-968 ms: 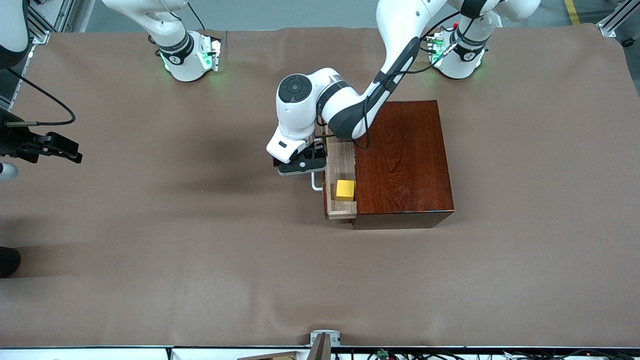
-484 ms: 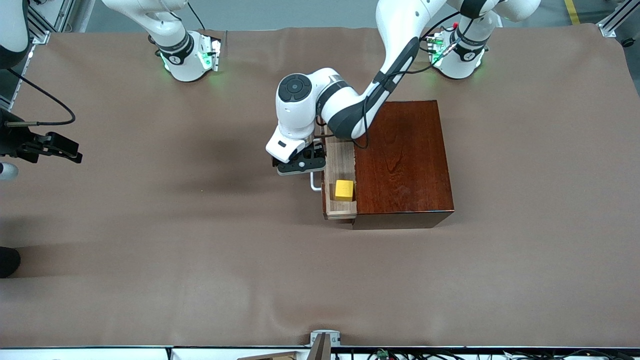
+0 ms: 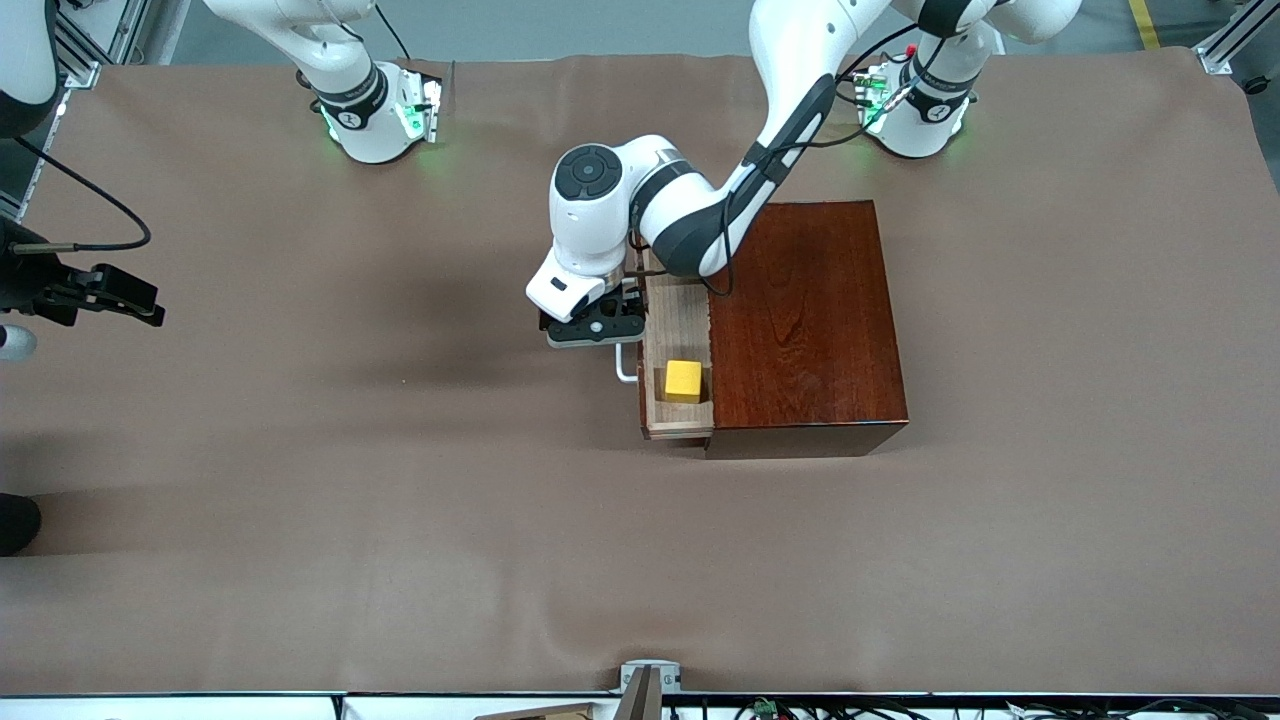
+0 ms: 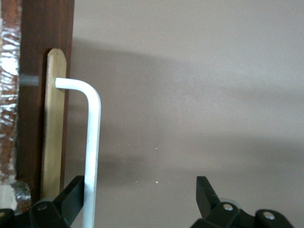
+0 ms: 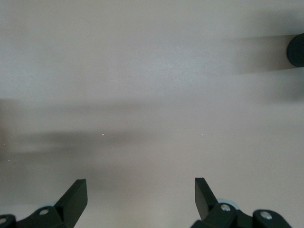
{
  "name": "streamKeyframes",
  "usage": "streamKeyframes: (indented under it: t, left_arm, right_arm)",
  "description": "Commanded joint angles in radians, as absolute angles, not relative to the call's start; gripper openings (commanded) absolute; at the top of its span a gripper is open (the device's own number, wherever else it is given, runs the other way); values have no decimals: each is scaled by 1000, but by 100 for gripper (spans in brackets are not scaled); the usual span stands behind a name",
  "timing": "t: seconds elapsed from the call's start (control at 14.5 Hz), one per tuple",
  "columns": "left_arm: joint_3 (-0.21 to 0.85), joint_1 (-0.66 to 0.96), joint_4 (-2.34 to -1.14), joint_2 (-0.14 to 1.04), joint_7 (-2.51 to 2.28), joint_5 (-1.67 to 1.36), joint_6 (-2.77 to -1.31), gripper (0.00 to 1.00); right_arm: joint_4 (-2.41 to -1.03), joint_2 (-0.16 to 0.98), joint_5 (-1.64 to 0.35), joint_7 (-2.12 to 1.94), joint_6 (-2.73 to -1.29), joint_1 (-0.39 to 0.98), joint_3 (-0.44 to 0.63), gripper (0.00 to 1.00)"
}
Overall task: Open drawer, take yellow block, close drawer
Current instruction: 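Pull the drawer open by its handle with the left gripper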
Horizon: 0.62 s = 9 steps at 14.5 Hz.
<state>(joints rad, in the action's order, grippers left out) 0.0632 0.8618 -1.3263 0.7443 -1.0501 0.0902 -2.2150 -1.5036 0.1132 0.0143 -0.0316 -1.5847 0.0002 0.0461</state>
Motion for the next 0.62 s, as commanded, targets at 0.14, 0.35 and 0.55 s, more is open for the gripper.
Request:
streamKeyframes:
  t: [0.14,0.35,0.55]
  left_arm:
    - [72,873,-1244,822,-924,-1,-2528,100]
    - [72,876,-1243,821,-949,-80,-2528,100]
    - [72,877,-1232,822,-971,-83,-2528,100]
  right_arm:
    - [-1528,86,28,-32,-1583,0,44,100]
    - [-1528,86,28,-34,-1583,0,43,100]
    - [-1528,86,28,-32,-1583,0,44,100]
